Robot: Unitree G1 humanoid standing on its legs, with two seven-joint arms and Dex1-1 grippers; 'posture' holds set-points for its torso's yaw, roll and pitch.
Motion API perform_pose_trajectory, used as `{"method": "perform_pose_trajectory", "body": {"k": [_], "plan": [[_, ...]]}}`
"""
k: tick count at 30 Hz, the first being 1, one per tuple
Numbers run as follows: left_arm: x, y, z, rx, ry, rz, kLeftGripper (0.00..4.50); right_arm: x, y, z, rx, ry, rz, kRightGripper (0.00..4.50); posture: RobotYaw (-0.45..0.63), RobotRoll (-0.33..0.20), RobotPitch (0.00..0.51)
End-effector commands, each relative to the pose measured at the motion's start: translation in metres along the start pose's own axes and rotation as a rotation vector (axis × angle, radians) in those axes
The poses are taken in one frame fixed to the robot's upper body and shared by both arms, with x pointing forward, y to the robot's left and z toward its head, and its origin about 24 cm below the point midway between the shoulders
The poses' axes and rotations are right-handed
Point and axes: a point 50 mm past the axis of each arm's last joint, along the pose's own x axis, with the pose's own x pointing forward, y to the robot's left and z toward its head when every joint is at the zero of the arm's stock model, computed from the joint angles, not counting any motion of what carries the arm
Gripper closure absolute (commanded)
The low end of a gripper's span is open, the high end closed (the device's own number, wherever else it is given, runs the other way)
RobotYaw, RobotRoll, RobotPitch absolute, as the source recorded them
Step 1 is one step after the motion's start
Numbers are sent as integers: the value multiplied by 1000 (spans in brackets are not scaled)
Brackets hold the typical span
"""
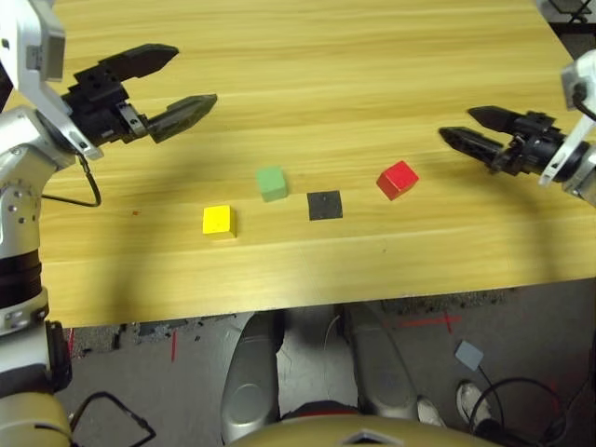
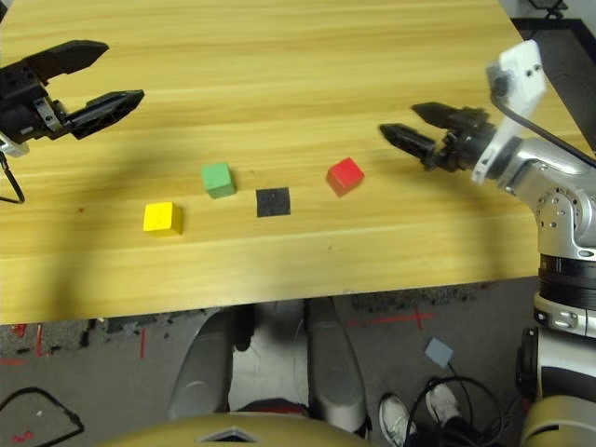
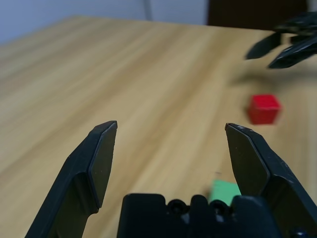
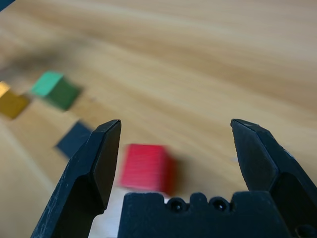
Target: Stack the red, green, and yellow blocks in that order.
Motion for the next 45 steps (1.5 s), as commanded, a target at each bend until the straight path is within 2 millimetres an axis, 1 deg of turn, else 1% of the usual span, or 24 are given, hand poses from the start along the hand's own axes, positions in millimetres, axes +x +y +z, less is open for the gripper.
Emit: {"method": "perform_pose_trajectory", "body": {"k": [1,6,12,17,22,25,29,30,32,34,37,40,43,45], "plan": [[8,-15,-5,4,30,-113,55,6,13,-4,-6,93,21,0,127,-94,301],[11,-21,-10,5,64,-164,55,11,10,-8,-56,193,-7,0,156,-90,306],[15,-23,-9,22,68,-178,55,21,4,-16,-71,230,-30,0,206,-80,312],[12,-27,-12,36,91,-188,55,33,5,-27,-67,256,-5,0,252,-64,319],[10,-34,-12,31,98,-190,55,42,3,-33,-66,284,1,0,293,-54,323],[9,-36,-12,27,99,-184,0,46,1,-37,-62,299,-2,620,305,-53,325],[5,-35,-10,38,107,-169,0,51,-1,-30,-109,291,26,1998,321,-54,322],[5,-34,-9,40,109,-166,0,51,0,-25,-139,294,59,2333,323,-54,321],[4,-33,-7,47,109,-162,0,52,5,-7,-217,291,182,2358,322,-58,318],[4,-32,-6,49,109,-162,0,53,7,1,-270,306,258,2358,321,-62,312],[6,-28,-6,59,122,-162,0,65,14,10,-420,331,489,2360,322,-69,305],[7,-26,-7,56,141,-159,0,77,13,11,-493,361,572,2364,339,-69,297],[8,-26,-9,35,199,-161,0,90,17,7,-521,369,636,2364,363,-62,295],[9,-27,-9,33,206,-165,0,99,21,3,-530,365,664,2365,378,-57,294]]}}
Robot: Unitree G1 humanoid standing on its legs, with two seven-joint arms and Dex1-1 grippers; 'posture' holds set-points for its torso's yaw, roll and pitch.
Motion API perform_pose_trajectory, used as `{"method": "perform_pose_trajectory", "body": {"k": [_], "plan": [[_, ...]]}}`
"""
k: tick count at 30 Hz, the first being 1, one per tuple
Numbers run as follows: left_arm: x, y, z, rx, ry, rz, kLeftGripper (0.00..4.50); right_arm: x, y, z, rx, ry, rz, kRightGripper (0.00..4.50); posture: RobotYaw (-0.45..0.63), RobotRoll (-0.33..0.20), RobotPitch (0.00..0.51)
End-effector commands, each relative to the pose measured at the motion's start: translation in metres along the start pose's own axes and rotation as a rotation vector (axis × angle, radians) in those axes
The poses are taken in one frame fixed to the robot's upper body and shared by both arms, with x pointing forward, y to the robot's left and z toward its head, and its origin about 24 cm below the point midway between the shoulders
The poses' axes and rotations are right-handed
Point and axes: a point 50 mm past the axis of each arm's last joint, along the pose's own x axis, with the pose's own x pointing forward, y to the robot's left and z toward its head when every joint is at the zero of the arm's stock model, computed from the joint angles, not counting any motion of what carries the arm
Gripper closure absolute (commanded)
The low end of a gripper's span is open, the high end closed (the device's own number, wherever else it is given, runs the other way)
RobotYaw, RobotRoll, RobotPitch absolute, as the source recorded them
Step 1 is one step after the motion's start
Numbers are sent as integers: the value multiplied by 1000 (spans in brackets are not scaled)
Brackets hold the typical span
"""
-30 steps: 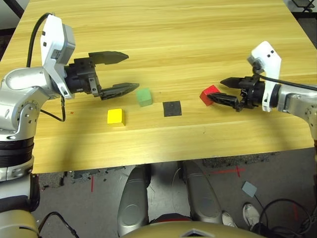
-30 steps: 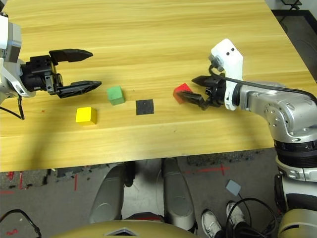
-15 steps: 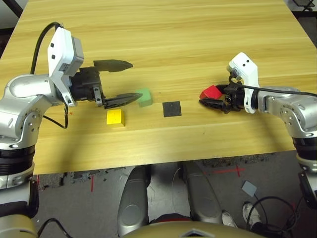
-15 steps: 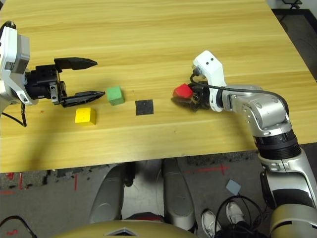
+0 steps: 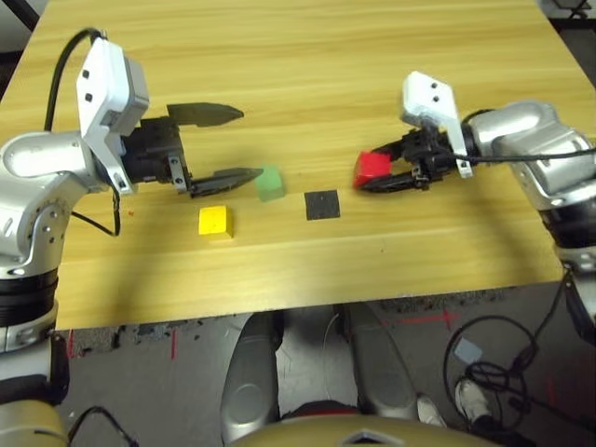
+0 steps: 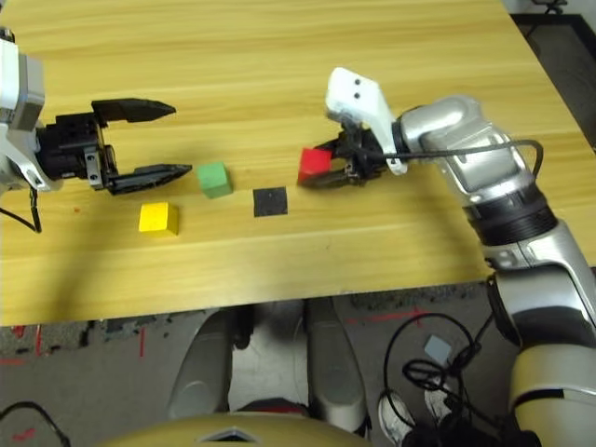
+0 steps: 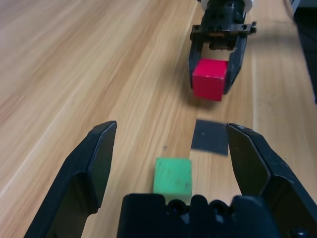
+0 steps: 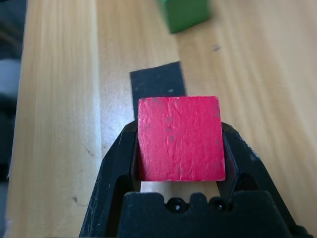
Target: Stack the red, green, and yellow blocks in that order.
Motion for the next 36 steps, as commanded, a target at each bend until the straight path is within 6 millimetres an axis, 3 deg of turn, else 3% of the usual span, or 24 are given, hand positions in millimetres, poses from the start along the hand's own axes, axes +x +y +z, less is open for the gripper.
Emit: {"method": "perform_pose_trajectory", "body": {"k": [1,9,26,33,36], "plan": [[3,-3,1,-6,39,-23,0,16,-1,2,-50,9,61,2365,387,-55,293],[5,-3,8,2,46,-4,0,39,-7,15,-102,-3,115,2366,454,-47,303],[2,-5,12,-9,56,52,0,52,-7,17,-120,6,151,2370,502,-45,312],[1,-4,12,-11,62,55,0,52,-6,15,-113,28,145,111,498,-41,321],[1,-3,12,-12,64,57,0,51,-7,14,-102,24,134,43,493,-37,323]]}}
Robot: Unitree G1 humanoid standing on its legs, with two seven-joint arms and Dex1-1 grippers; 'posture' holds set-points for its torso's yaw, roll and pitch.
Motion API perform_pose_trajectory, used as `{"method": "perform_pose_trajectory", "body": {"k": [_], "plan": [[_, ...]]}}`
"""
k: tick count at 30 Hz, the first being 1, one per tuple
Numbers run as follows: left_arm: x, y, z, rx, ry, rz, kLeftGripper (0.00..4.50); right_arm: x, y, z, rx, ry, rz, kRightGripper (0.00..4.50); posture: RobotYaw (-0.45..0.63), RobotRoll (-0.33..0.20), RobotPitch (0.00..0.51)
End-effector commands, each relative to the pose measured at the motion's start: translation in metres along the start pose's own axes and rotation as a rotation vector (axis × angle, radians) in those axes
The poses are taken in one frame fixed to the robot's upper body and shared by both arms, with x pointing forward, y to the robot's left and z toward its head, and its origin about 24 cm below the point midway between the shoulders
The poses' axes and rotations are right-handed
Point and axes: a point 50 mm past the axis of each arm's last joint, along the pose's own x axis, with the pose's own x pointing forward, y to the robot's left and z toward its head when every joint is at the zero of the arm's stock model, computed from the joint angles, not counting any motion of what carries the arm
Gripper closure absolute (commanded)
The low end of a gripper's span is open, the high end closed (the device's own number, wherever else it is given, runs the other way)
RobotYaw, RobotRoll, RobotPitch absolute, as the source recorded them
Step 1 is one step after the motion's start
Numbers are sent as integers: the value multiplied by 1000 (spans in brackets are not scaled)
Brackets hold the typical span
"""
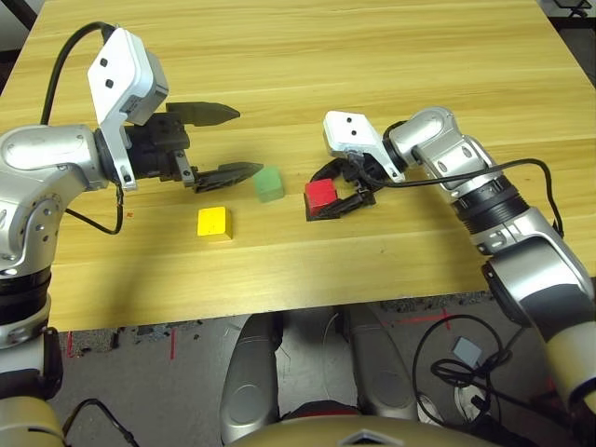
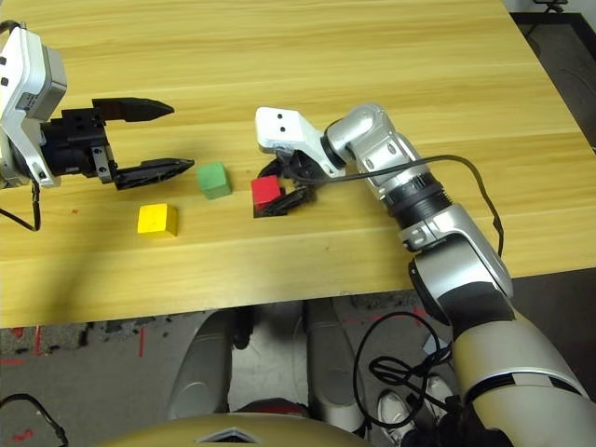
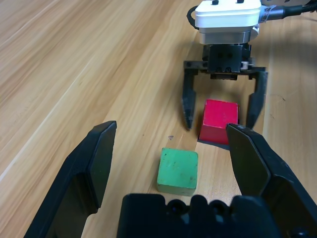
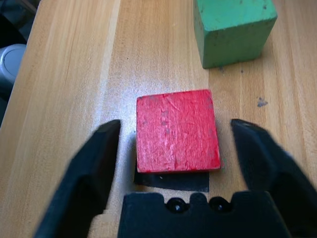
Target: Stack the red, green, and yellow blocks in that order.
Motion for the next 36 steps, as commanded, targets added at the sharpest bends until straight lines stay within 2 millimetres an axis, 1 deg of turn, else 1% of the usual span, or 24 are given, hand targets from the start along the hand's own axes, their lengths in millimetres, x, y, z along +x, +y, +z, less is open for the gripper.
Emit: {"method": "perform_pose_trajectory", "body": {"k": [1,2,3,6,7,9,12,15,20,25,32,36], "plan": [[-3,-1,3,20,18,-3,0,-2,1,-2,9,-6,-1,43,493,-37,323],[-3,-1,3,20,19,-3,0,-3,1,-2,11,-10,-5,43,493,-37,323],[-3,-1,1,18,24,-1,0,-12,-1,1,11,-29,-12,43,487,-34,318],[-4,-2,-4,14,43,-4,0,-48,-8,15,15,-174,-16,43,473,-31,317],[-5,-2,-4,13,44,-2,0,-55,-9,19,13,-210,-10,43,467,-30,320],[-2,-4,-10,4,62,-1,0,-85,-9,22,22,-261,-47,43,449,-29,318],[4,-5,-23,-3,90,-12,0,-117,-7,19,66,-274,-119,43,402,-34,321],[13,-3,-32,9,130,-34,0,-135,-4,10,89,-250,-170,43,359,-39,315],[29,0,-37,49,192,-102,0,-142,5,2,105,-237,-185,43,292,-39,304],[44,5,-32,100,240,-187,0,-141,18,-3,126,-241,-166,43,233,-32,299],[52,7,-41,100,343,-262,0,-143,31,-8,143,-222,-167,43,176,-26,308],[51,5,-50,79,403,-286,0,-139,41,-10,136,-210,-119,43,160,-24,312]]}}
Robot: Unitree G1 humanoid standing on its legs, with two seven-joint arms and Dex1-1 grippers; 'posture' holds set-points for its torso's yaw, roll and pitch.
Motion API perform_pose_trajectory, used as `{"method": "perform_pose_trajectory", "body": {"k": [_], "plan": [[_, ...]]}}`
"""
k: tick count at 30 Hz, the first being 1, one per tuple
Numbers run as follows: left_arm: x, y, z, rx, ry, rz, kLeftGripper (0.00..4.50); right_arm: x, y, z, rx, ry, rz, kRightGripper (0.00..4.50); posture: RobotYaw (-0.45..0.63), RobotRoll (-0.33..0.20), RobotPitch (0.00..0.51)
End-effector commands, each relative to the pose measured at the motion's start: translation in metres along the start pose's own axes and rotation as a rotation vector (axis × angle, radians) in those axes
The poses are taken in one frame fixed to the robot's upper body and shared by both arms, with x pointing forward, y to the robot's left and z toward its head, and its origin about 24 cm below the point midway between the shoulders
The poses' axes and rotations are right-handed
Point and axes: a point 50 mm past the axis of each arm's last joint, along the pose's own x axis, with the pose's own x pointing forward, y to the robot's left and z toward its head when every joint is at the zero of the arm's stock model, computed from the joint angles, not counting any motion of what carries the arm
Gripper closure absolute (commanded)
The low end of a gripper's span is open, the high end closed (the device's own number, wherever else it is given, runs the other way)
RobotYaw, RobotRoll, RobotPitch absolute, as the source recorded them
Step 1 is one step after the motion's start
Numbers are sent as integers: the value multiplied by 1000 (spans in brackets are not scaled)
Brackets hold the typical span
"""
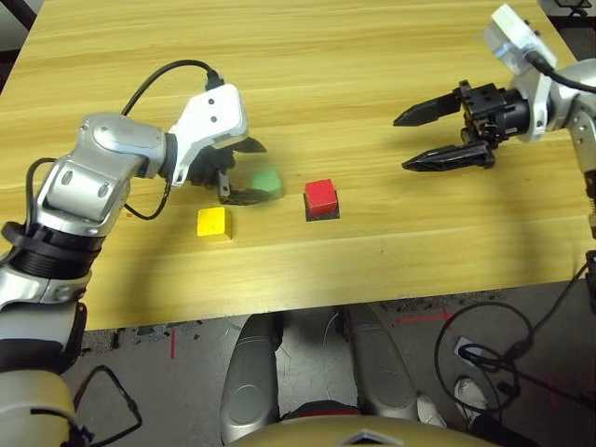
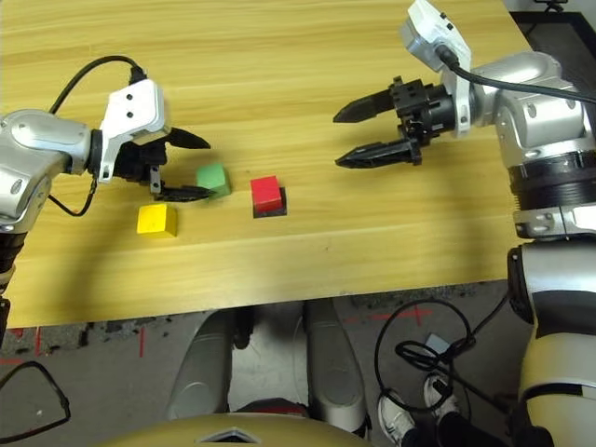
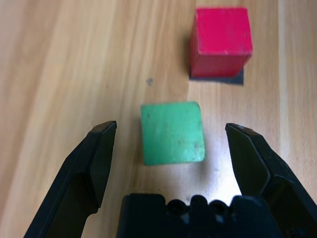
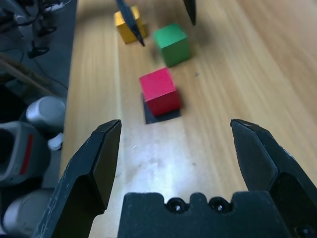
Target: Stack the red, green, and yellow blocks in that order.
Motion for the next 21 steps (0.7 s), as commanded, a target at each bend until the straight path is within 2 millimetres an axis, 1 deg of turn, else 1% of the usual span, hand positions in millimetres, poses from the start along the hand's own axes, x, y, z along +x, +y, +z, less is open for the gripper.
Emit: {"method": "perform_pose_trajectory", "body": {"k": [1,4,8,15,18,20,21], "plan": [[4,-2,-9,-25,58,-25,0,3,11,2,-32,4,62,43,156,-22,312],[6,-2,-12,-37,61,-23,0,7,17,-1,-55,3,103,43,153,-21,312],[9,-4,-13,-59,60,-21,0,13,16,-4,-59,3,124,43,157,-13,324],[12,-3,-14,-106,57,13,0,22,16,-4,-60,-9,153,43,169,-7,336],[13,-1,-11,-130,54,50,508,23,15,-4,-58,-11,156,0,174,-4,339],[14,0,-9,-138,62,59,1154,24,14,-4,-58,-11,156,0,178,-2,337],[14,0,-8,-143,63,60,1562,24,14,-4,-57,-13,154,0,179,-1,338]]}}
